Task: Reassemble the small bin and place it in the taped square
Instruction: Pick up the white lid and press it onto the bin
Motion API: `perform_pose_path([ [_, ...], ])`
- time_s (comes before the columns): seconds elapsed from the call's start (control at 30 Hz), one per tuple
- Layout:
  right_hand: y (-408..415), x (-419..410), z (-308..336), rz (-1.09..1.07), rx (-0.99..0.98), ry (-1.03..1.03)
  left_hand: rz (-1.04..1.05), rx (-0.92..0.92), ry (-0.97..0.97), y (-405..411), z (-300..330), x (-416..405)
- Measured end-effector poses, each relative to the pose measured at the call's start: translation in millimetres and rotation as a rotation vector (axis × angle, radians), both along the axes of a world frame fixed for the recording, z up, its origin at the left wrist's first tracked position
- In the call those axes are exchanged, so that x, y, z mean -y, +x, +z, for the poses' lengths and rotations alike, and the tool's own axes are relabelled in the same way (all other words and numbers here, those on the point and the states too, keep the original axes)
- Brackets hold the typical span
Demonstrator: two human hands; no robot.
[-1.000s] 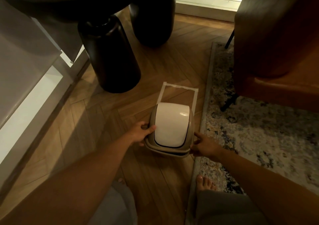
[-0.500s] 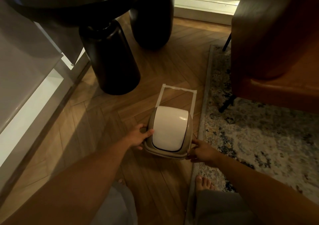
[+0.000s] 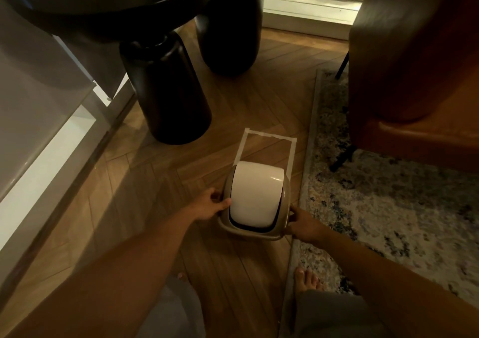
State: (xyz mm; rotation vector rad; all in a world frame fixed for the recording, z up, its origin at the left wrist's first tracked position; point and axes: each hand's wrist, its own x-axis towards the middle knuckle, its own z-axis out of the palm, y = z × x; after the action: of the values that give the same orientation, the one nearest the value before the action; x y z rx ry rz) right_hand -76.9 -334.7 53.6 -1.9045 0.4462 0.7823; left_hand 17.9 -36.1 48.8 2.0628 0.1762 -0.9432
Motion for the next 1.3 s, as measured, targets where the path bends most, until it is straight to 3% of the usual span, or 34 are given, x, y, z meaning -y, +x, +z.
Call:
perform_pose_path([
  [0.27, 50.5, -4.2, 28.0, -0.155, 0.343, -0.184, 0.069, 0.217, -0.156, 21.4, 18.8, 16.6],
  [0.43, 66.9, -12.2, 45.0, -0.001, 0.553, -0.248, 0.068, 0.287, -0.26, 34.2, 20.8, 46.9],
  [0.63, 77.2, -25.0, 26.3, 0.129, 0.584, -0.248, 0.028, 0.38, -0.206, 34.5, -0.7, 62.9],
  [0.83, 81.9, -27.1, 8.4, 0.031, 0.617, -0.227, 0.024, 0.43, -0.215, 34.0, -10.6, 61.8],
  [1.1, 89.4, -28.0, 0.5, -0.007, 0.636, -0.257, 0.083, 0.334, -0.3, 40.0, -16.0, 61.7],
  [1.3, 88.6, -23.3, -0.9, 0.038, 0.63, -0.257, -0.041, 0.317, -0.251, 43.0, -10.4, 56.4],
])
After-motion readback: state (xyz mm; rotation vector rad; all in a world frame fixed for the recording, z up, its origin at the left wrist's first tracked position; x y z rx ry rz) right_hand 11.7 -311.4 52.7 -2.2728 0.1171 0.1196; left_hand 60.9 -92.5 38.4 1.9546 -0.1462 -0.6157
